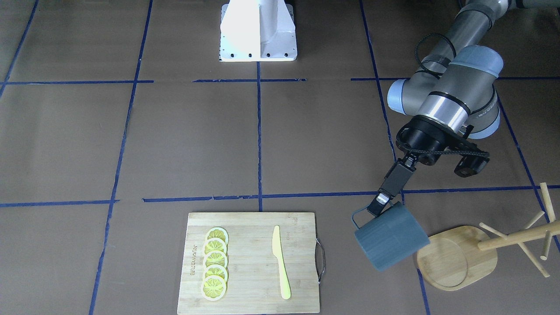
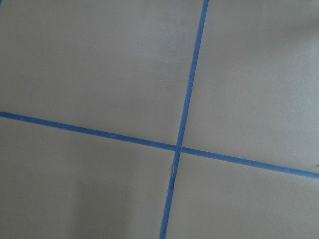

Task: Hang cup on storage rack
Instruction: 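Lift the blue mug with the left gripper and carry it to the wooden rack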

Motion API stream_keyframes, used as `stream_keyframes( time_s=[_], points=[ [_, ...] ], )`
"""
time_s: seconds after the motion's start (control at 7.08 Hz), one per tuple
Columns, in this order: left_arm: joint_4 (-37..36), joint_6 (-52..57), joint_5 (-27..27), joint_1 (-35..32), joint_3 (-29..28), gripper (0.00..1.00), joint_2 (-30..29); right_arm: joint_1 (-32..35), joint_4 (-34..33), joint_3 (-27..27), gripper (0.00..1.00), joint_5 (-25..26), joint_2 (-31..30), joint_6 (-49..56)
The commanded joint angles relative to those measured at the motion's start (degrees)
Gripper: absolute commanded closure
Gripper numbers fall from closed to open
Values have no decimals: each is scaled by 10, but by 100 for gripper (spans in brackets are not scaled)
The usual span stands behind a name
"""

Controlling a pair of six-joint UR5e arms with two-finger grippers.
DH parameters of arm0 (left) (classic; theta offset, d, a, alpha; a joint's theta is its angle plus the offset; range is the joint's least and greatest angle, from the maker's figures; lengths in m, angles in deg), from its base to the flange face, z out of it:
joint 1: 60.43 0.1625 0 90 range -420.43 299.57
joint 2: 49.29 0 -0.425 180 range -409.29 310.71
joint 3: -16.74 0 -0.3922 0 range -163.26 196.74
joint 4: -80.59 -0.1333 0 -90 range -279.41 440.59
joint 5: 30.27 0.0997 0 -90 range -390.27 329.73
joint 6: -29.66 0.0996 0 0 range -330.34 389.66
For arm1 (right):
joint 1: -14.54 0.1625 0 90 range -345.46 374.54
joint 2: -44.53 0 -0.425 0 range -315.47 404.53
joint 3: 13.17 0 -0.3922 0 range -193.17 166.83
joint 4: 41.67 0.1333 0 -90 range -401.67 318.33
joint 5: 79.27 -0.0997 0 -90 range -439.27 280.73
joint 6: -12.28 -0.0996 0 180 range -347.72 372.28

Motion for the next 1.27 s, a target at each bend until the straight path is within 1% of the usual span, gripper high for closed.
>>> stream_keyframes(
  time_s=[0.0, 0.14, 0.28, 0.42, 0.56, 0.71, 1.13],
  points=[
    [94, -101, 38, -18, -72, 100, -15, -1, 1, 1, 0, -1, 1, -9],
    [125, -144, 38, -33, -97, 100, -37, -1, 1, 1, 0, -2, 5, -9],
    [154, -147, 35, -35, -113, 100, -44, -1, -1, 2, 0, -2, 8, -8],
    [221, -148, 24, -39, -147, 100, -44, -1, -2, -1, 0, -1, 10, -8],
    [274, -196, 17, -44, -174, 100, -44, -1, -3, 0, 0, -1, 11, -8],
    [287, -256, 17, -60, -184, 100, -44, -1, -3, 1, 0, -1, 14, -8],
    [308, -270, 20, -64, -188, 100, -37, -1, -4, 2, 0, -1, 19, -9]
  ],
)
